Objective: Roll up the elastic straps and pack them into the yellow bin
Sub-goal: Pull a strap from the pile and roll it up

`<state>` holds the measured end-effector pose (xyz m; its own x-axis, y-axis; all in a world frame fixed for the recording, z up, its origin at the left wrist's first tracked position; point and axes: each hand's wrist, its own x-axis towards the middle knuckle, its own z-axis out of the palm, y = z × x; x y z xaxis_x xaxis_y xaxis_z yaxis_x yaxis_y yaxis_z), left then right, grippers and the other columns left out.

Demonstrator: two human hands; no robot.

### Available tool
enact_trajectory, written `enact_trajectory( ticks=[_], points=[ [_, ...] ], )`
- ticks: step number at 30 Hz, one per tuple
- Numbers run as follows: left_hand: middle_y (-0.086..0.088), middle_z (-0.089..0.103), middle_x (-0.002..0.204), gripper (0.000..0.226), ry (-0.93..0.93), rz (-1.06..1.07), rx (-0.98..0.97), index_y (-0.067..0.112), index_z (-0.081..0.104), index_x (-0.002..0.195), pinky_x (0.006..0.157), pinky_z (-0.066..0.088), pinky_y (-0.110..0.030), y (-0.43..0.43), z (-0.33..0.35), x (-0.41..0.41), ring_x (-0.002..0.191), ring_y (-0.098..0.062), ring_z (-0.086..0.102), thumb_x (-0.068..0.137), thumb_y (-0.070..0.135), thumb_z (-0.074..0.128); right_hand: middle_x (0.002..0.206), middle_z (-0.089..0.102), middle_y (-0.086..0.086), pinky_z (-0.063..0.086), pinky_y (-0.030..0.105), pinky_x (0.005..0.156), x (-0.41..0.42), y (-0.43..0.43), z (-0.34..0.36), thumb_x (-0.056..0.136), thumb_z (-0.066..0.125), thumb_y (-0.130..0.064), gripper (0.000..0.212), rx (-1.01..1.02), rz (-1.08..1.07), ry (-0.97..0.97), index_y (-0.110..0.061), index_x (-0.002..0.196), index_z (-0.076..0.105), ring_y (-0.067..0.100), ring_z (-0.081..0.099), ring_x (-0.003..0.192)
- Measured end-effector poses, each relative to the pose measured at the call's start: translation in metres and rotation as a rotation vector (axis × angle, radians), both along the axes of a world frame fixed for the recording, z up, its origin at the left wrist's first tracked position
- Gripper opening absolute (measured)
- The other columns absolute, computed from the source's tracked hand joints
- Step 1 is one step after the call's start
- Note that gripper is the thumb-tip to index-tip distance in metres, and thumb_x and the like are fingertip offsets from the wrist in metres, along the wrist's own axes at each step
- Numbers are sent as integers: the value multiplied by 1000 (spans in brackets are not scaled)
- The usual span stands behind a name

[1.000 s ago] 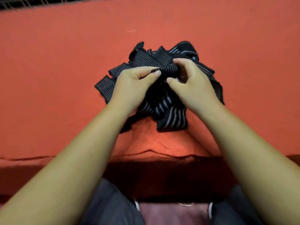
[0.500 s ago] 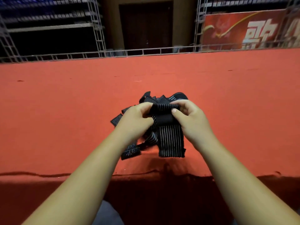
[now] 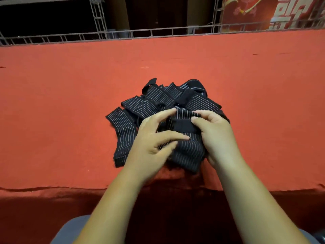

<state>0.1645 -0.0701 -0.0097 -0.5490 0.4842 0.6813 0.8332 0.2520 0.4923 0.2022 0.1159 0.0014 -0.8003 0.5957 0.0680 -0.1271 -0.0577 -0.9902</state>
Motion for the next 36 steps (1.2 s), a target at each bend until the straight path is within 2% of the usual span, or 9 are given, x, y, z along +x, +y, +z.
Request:
enact_trajectory(
  ticks=[3,5,11,15,18,23,28,32,36],
  points=[
    [16,75,109,22,-248,69,111,30,79,97,97,55,-44,7,-4,-9,108,-4,67,91,13,66,92,82,9,60,46,75,-8,8,1,90,73,-23,11,38,111,-108,-22,97,82,25,74,78],
    [6,73,84,10,-430,153,207,24,73,90,77,55,-45,12,-7,-19,81,-5,62,95,24,64,80,75,8,66,43,67,-6,8,3,99,67,-20,14,127,201,-174,-21,100,81,20,69,67],
    [-20,65,77,43,-653,272,237,0,67,89,62,41,-38,12,-13,-32,68,-12,50,101,41,65,70,68,-7,59,49,73,-1,3,-2,98,58,-24,24,354,277,-222,-27,93,81,13,63,65],
    [7,59,58,35,-780,279,236,26,68,64,53,37,-33,13,-11,-24,56,-4,49,99,28,65,99,79,-22,55,34,96,8,-2,-3,99,66,-31,25,409,199,-201,-39,119,79,-1,71,93],
    [10,49,59,41,-808,229,206,21,54,66,54,33,-31,14,-11,-16,55,-8,44,102,36,67,111,79,-16,53,26,97,17,-6,-3,102,67,-34,33,403,213,-108,-46,133,71,0,72,103],
    [0,40,67,57,-748,165,129,6,42,76,58,27,-35,9,-9,-6,60,-14,37,104,51,65,90,73,-14,49,12,59,21,-5,-5,104,65,-37,15,259,141,-66,-37,114,77,-2,63,69],
    [-2,59,58,57,-798,75,137,13,55,67,64,49,-37,9,-9,0,55,-16,58,104,55,63,91,79,-3,57,33,86,18,-5,-11,104,71,-16,24,151,196,-7,-23,127,71,8,71,86],
    [13,64,82,28,-646,179,175,32,68,110,74,58,-39,14,-13,-2,63,-7,58,91,49,82,89,79,-3,56,42,89,12,-4,-19,103,71,-15,24,154,173,-26,-21,126,72,13,71,87],
    [14,62,112,51,-408,134,102,46,69,130,75,48,-16,13,-17,-7,69,-4,57,87,29,89,75,74,-10,54,38,79,12,-6,-21,105,70,-17,15,183,177,-45,-23,118,72,10,69,76]
  ],
)
